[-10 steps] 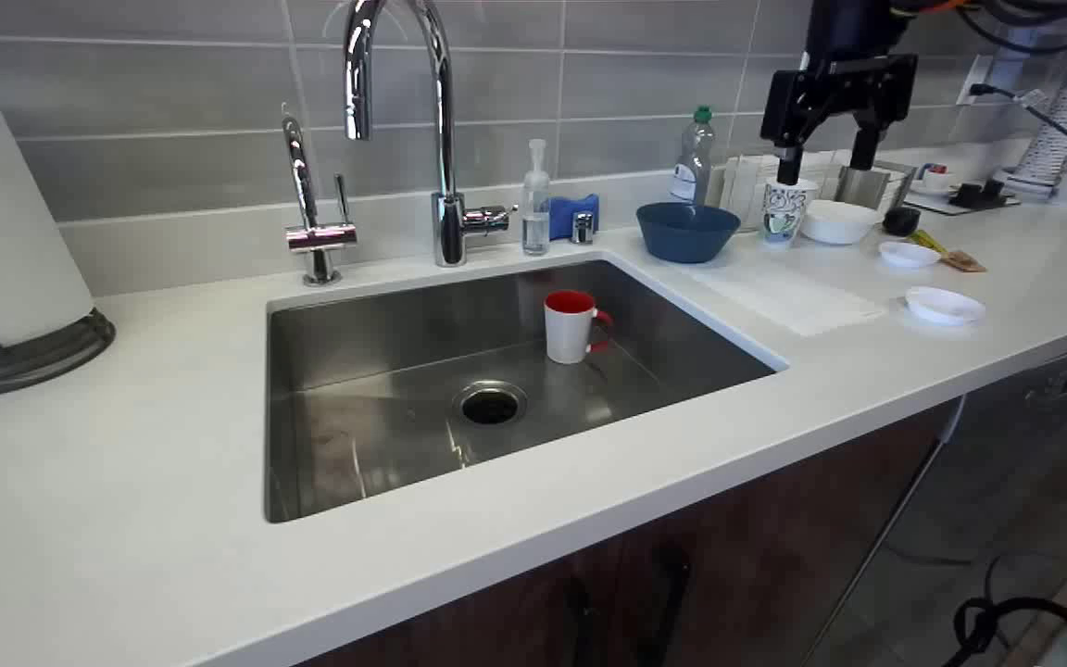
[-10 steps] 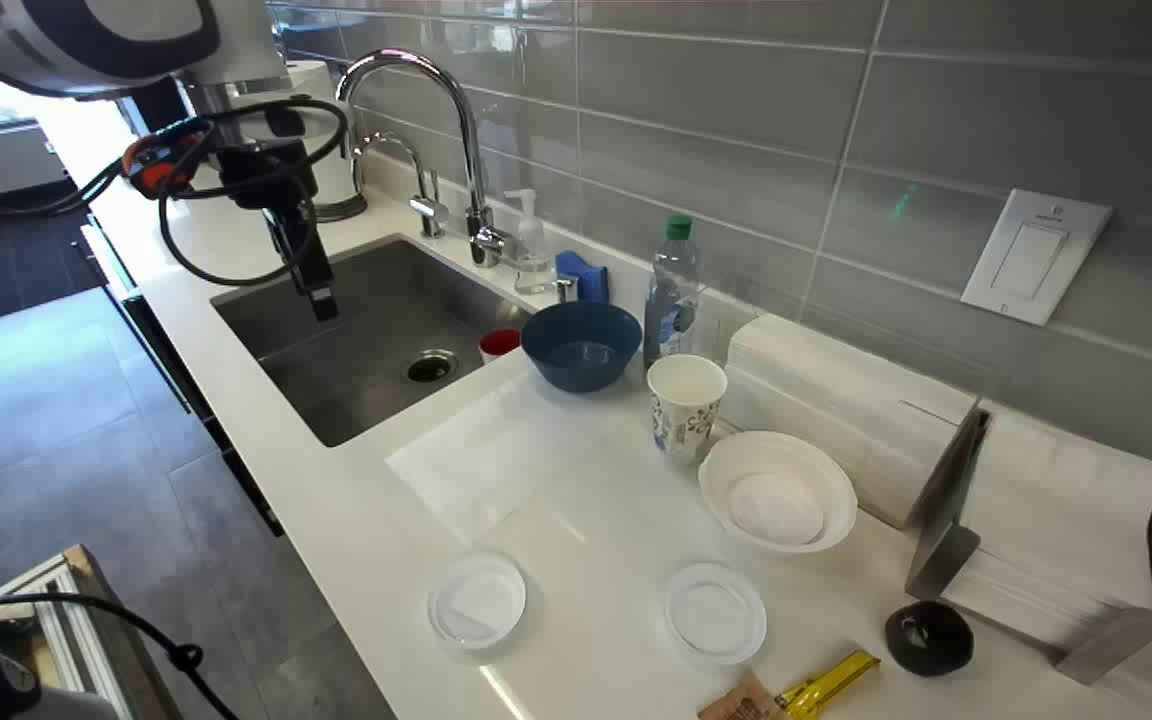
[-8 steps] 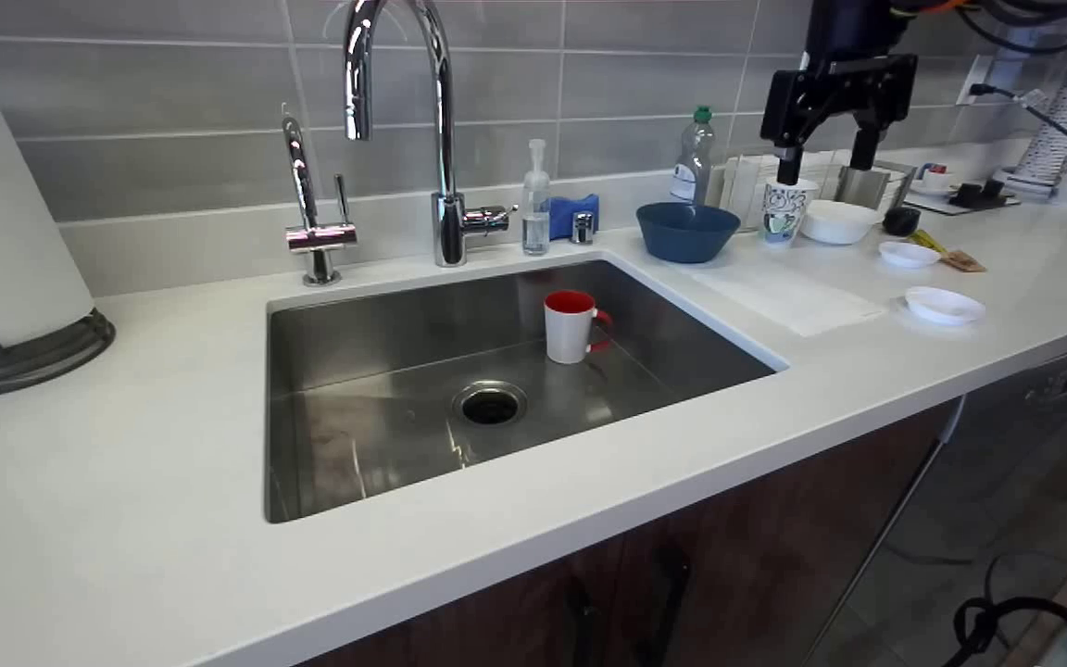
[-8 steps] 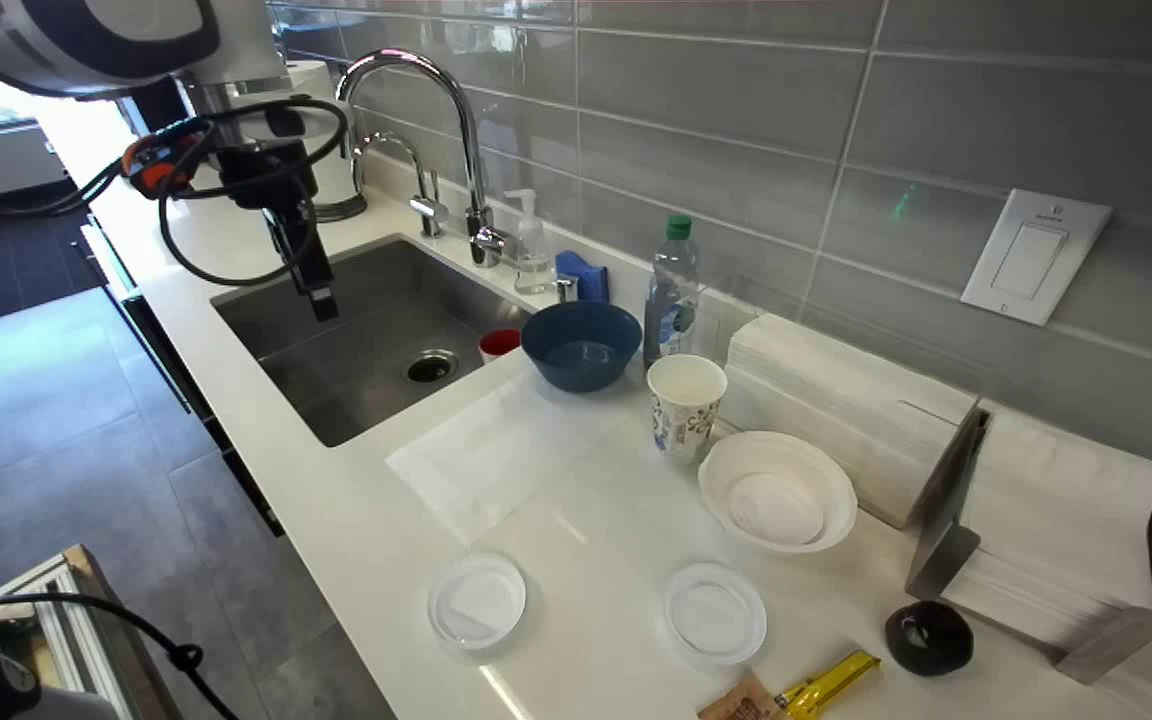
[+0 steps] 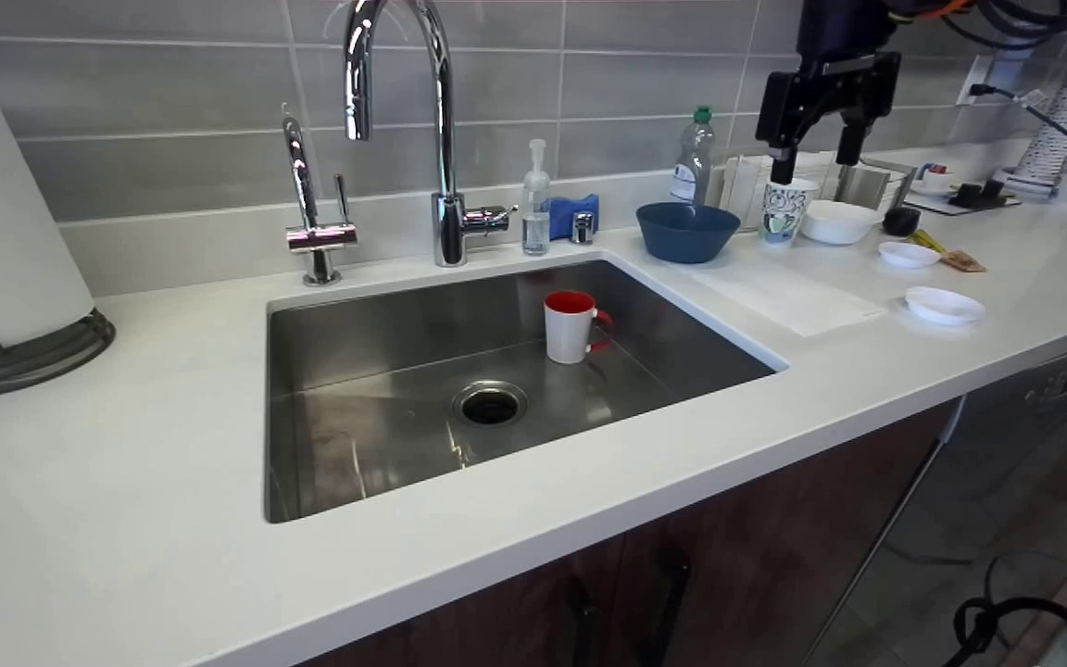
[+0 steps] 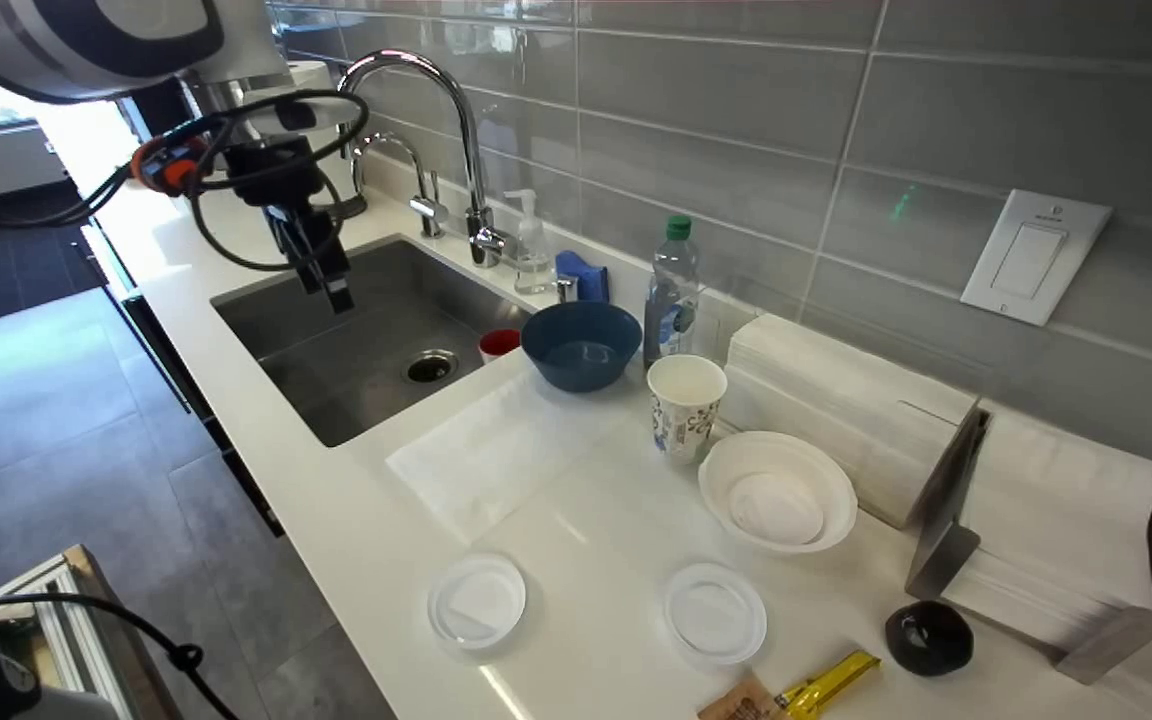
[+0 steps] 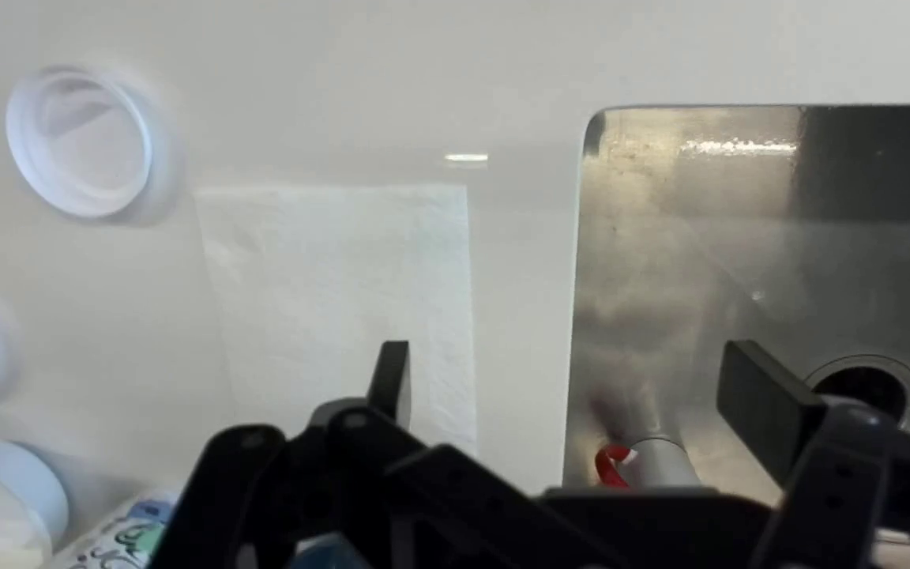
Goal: Pick up the white and red cup from the sink and put it on the white paper towel on the kitchen counter
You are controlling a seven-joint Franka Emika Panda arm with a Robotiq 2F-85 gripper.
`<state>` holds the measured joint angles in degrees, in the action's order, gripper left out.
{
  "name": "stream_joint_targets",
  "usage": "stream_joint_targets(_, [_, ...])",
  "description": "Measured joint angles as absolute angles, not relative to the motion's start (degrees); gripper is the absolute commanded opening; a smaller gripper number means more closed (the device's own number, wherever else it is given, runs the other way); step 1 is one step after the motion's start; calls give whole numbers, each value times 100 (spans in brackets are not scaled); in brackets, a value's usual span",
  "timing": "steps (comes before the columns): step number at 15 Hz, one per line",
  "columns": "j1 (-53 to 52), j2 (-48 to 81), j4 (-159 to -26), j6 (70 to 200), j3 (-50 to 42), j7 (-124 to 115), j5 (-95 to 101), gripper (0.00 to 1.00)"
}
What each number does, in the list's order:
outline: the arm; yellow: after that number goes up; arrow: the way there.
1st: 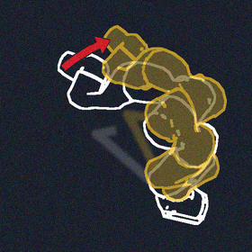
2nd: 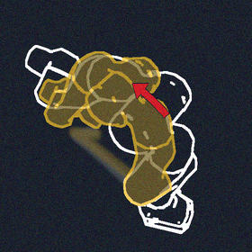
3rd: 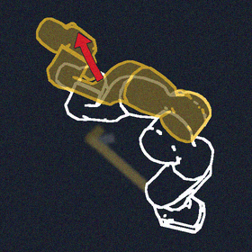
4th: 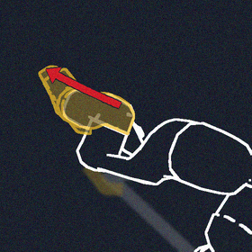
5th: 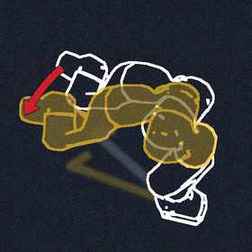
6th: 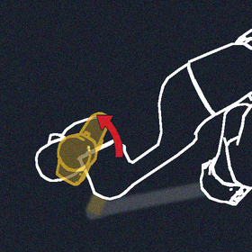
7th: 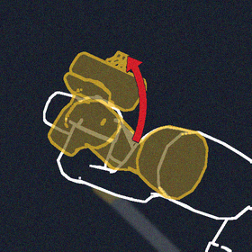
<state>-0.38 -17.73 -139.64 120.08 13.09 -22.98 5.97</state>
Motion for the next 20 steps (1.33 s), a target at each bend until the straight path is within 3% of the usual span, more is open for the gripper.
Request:
stream_joint_targets(15, [-514,1723,-12020,14985,1146,745,877,100])
stream_joint_targets(20, [-513,2616,-11418,15169,1112,1131,876,100])
